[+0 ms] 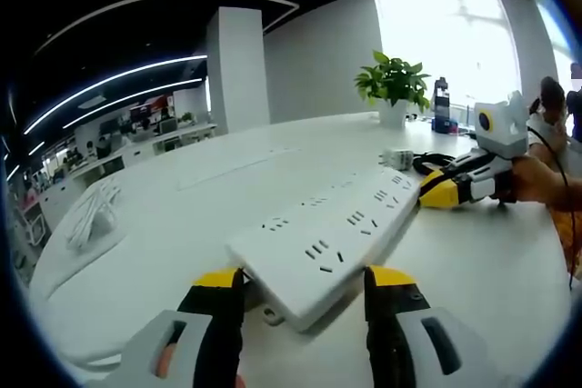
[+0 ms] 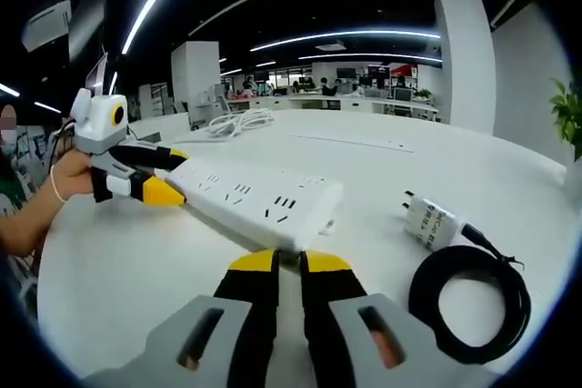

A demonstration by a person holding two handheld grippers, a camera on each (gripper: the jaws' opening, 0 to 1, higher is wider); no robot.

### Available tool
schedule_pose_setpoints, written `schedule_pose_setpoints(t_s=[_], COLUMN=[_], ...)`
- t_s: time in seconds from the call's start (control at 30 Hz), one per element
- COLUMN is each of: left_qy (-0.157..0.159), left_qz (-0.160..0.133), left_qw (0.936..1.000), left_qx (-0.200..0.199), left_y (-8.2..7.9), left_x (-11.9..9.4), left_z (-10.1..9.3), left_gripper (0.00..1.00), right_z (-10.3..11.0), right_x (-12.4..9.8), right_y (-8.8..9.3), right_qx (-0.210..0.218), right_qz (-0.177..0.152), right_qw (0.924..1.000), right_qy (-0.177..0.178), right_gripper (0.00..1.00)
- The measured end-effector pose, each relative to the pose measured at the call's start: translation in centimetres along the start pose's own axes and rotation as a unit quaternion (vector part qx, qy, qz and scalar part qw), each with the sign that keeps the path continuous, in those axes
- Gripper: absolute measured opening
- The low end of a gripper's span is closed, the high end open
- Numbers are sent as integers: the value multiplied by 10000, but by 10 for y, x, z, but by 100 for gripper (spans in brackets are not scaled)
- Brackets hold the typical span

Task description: Straighten the power strip on the desk, plug the charger into it

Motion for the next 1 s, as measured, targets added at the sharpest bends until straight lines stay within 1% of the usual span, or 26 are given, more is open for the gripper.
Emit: schedule_pose_setpoints(t_s=[1.0], left_qy=[29], left_qz=[12], left_qw=[10000], left_qx=[27], left_y=[-3], left_x=[5], left_z=[-6], left_gripper=[54], right_z=[-5], right_x=[-6], right_y=[3], right_qx=[-20], right_qz=[26], right_qw=[10000], right_qy=[31], right_gripper=[8])
Point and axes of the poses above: the point that each gripper's makers call its tool centre point, and the gripper's own axes: x roughly forward along the fingers, z roughly to its left, y roughly out of its underside, the point moved 5 cm from there along -x, roughly backward along the fingers, and after that the axes turned 2 degrees about z, right-handed, at the moved point
